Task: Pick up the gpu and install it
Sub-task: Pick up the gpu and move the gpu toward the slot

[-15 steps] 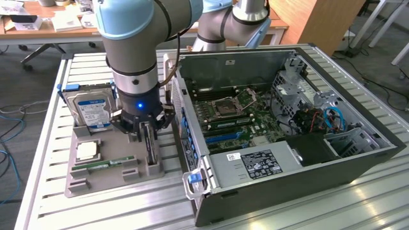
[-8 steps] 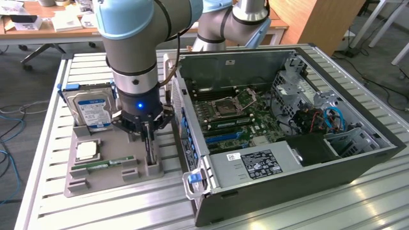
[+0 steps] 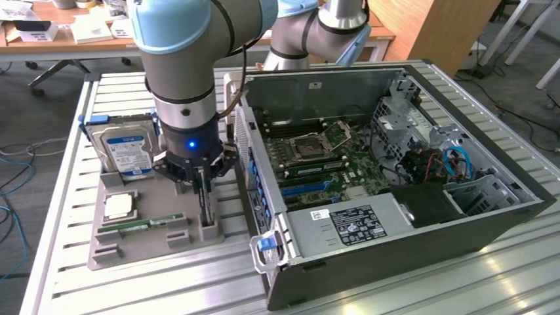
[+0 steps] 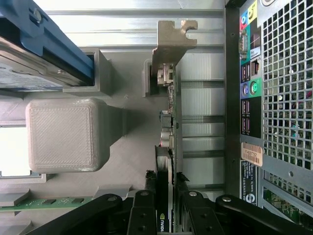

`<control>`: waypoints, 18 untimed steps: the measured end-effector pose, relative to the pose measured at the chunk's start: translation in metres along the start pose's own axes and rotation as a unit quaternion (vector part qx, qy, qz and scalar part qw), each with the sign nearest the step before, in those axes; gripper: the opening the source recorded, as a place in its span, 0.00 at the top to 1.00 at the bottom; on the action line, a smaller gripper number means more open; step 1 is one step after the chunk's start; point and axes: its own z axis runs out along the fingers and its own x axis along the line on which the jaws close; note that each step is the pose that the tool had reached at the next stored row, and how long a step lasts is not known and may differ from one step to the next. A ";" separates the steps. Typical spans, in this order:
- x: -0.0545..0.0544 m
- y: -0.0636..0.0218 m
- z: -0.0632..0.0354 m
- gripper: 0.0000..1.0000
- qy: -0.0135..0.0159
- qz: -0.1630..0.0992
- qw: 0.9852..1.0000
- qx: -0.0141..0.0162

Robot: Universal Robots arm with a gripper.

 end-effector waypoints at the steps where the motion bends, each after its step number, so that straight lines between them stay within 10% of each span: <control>1: 0.000 0.0000 0.0000 0.74 0.000 0.000 1.000 0.000; 18: -0.001 0.0013 -0.0289 0.74 0.000 0.000 1.000 0.000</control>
